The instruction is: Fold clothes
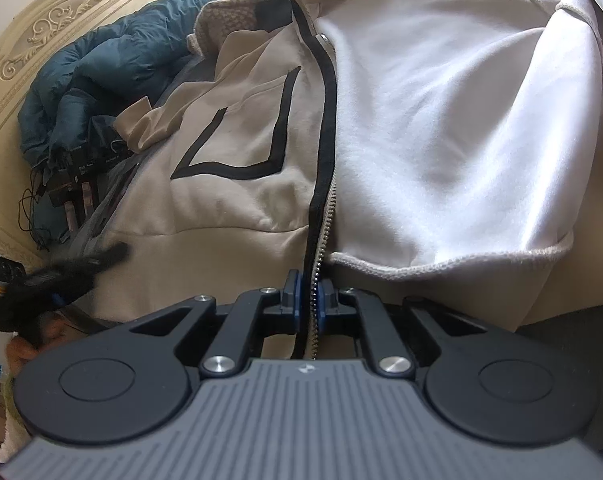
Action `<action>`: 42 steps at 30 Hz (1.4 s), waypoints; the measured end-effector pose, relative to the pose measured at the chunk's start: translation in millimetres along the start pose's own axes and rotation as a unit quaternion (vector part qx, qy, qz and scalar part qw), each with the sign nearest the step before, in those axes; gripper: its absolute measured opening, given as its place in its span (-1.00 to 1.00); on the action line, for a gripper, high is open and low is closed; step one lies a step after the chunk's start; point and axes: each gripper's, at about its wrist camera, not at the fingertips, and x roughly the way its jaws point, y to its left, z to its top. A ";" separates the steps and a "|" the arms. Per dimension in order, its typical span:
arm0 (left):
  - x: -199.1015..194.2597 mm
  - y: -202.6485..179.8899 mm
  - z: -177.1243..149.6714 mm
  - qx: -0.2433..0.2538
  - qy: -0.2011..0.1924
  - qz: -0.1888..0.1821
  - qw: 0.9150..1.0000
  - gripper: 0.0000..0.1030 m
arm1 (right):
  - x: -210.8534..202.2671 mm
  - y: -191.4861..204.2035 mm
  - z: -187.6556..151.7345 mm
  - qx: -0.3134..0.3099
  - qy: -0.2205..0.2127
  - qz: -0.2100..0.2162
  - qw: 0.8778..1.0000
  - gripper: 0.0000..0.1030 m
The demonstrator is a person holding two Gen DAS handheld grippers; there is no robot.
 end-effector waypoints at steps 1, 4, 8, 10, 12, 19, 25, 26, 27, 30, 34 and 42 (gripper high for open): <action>-2.9 7.1 0.8 -0.020 0.004 -0.016 1.000 -0.87 | 0.2 0.2 0.1 -0.001 0.000 0.001 1.000 -0.86; 6.5 25.6 -12.3 -0.022 0.049 0.061 0.997 -0.86 | 1.2 0.2 0.0 -0.003 0.000 0.001 1.000 -0.85; 0.9 29.3 -29.5 -0.015 0.056 0.073 0.996 -0.65 | 1.7 -3.1 1.4 0.005 0.002 0.006 1.000 -0.85; -8.4 20.3 -28.6 0.009 0.041 0.084 0.996 -0.27 | 1.5 -4.6 2.6 0.010 0.004 0.010 1.000 -0.85; -15.1 9.2 -24.0 0.035 0.019 0.105 0.994 -0.04 | 1.4 -5.0 3.2 0.011 0.006 0.011 1.000 -0.85; 34.0 -33.8 -10.5 0.153 -0.009 0.194 0.969 -0.12 | 0.1 -4.5 -1.4 0.015 -0.003 0.009 1.000 -0.85; 45.0 -21.4 5.5 0.053 0.015 0.138 0.989 -0.79 | -0.9 -1.1 -3.2 0.004 -0.010 0.003 1.000 -0.84; 31.5 -16.3 9.4 0.022 0.000 0.090 0.996 -0.80 | -1.2 -0.8 -3.1 0.002 -0.010 0.003 1.000 -0.84; 18.3 -12.2 11.6 0.002 -0.017 0.050 0.999 -0.80 | -1.6 -0.5 -3.1 0.001 -0.010 0.004 1.000 -0.84; 2.7 -8.0 9.9 0.018 -0.024 0.070 0.997 -0.74 | -1.3 -0.3 -2.2 -0.001 -0.008 0.015 1.000 -0.68; 14.1 -0.5 -10.6 0.032 0.032 0.146 0.988 -0.15 | -0.1 2.7 -2.1 -0.017 -0.007 0.013 1.000 -0.67; 12.4 -18.1 -29.4 0.062 0.031 0.175 0.982 -0.81 | -2.9 1.8 -3.4 -0.014 -0.019 0.023 0.999 -0.81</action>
